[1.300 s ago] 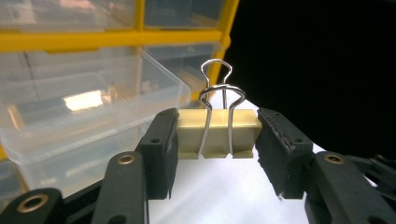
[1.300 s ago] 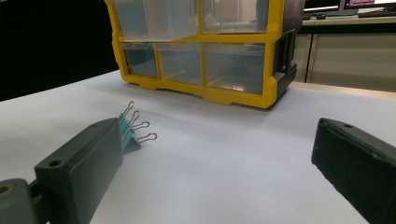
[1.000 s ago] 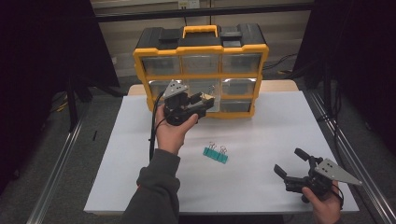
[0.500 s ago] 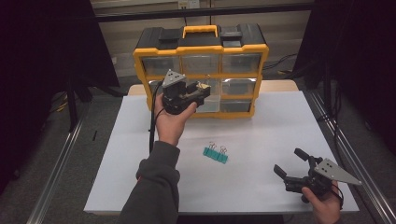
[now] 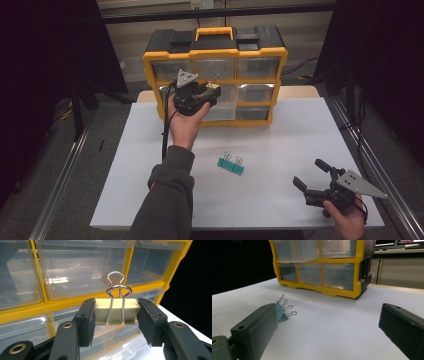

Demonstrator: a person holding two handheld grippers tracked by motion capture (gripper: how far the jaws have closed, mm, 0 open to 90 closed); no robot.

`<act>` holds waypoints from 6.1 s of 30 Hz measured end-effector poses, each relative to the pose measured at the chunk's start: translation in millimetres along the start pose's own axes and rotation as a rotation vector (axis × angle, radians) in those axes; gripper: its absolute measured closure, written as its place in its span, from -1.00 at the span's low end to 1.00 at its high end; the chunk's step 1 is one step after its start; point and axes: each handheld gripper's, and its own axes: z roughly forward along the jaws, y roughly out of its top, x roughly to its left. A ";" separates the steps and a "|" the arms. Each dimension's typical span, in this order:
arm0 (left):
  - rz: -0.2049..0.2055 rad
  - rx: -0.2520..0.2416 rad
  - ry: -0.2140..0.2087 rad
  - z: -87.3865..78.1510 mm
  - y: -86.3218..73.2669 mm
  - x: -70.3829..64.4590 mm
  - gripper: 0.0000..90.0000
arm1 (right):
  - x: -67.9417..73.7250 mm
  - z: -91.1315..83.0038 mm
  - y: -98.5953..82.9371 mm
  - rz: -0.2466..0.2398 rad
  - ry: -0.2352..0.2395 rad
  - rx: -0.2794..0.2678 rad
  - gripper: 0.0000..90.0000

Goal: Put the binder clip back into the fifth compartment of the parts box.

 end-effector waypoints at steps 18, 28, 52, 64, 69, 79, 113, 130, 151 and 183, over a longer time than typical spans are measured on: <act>0.041 0.011 0.028 9.8 -5.4 -0.5 -0.38 | -0.7 -0.6 -0.1 0.000 0.007 0.002 -0.96; 0.057 0.028 -0.030 -3.8 -6.3 -8.8 -0.71 | -0.7 -0.7 0.1 -0.003 0.005 0.001 -0.96; 0.073 0.020 -0.167 -34.2 -41.0 -25.7 -0.81 | 0.0 -0.8 0.1 -0.006 0.008 0.003 -0.96; 0.076 0.060 -0.191 -37.6 -72.1 -30.5 -0.85 | 0.4 -0.2 0.1 -0.007 0.008 0.000 -0.96; 0.069 0.080 -0.185 -37.1 -86.8 -28.9 -0.87 | 0.8 0.1 0.1 -0.007 0.008 0.000 -0.96; 0.073 0.133 -0.198 -35.2 -113.9 -28.9 -0.88 | 1.2 0.1 0.2 -0.009 0.010 0.003 -0.96; 0.075 0.446 -0.085 5.6 -173.4 -28.0 -0.45 | 1.0 1.4 -0.7 -0.010 0.011 0.005 -0.96; 0.109 0.490 -0.097 10.6 -177.9 -30.6 -0.28 | 0.1 1.7 -1.0 -0.010 0.011 0.004 -0.96; 0.130 0.511 -0.114 11.0 -178.9 -29.2 -0.11 | 0.8 1.1 -0.2 -0.006 0.013 0.003 -0.96; 0.009 0.452 -0.092 18.6 -167.6 -26.7 0.19 | 0.9 1.4 -0.2 -0.004 0.011 -0.002 -0.95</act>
